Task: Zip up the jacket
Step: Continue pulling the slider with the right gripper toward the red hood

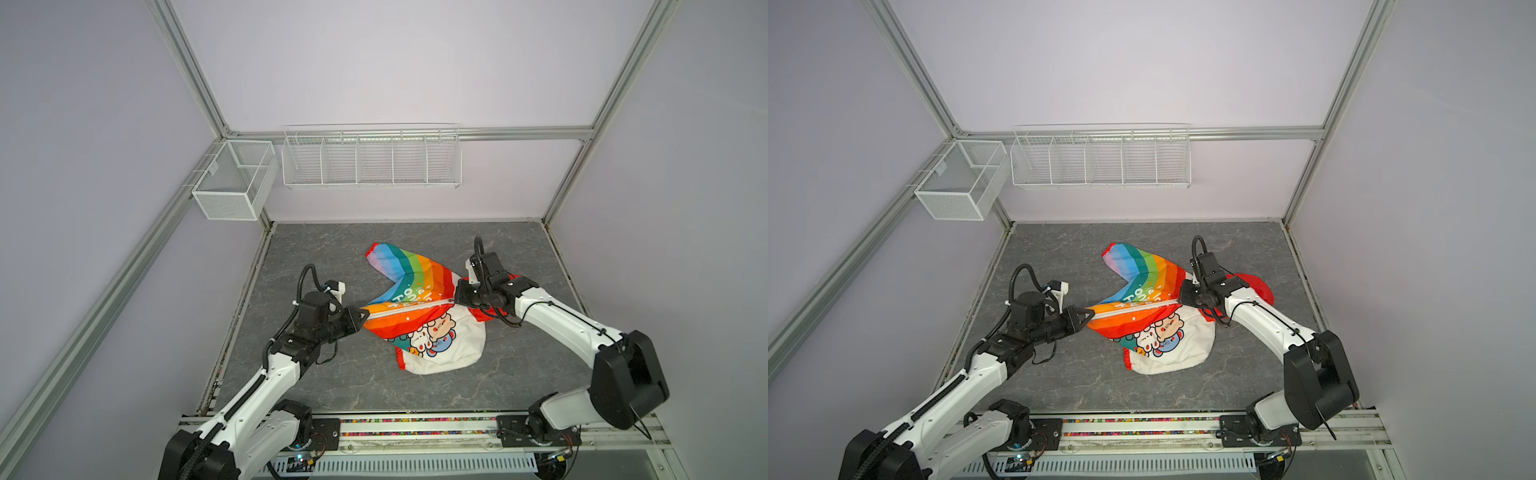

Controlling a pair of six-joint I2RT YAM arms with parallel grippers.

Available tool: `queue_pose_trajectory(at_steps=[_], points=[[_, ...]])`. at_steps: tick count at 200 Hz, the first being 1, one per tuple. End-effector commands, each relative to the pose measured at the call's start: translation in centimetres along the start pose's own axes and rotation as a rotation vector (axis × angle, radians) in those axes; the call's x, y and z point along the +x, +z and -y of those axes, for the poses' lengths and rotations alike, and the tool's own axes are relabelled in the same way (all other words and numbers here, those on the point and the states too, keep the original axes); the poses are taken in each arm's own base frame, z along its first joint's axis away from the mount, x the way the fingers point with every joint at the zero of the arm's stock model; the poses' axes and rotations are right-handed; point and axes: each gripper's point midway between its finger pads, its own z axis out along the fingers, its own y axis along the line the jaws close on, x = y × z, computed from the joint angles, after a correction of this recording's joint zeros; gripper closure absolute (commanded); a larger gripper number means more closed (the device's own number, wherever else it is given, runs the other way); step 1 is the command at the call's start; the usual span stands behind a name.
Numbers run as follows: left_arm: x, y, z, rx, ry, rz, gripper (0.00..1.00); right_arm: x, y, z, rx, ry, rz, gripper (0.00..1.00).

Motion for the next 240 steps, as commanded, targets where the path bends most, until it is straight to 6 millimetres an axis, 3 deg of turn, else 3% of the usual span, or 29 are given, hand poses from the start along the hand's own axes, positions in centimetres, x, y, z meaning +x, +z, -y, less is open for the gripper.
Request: queue_pose_trajectory(at_steps=[1, 184, 240], points=[[-0.1, -0.3, -0.7, -0.028, 0.014, 0.018, 1.00, -0.7, -0.8, 1.3, 0.042, -0.004, 0.033, 0.93], [-0.1, -0.2, -0.9, -0.034, 0.013, 0.018, 1.00, -1.7, -0.8, 5.4, 0.098, 0.071, 0.044, 0.93], [-0.1, -0.2, -0.9, -0.033, 0.014, 0.020, 1.00, -1.9, -1.0, 5.9, 0.101, 0.082, 0.049, 0.93]])
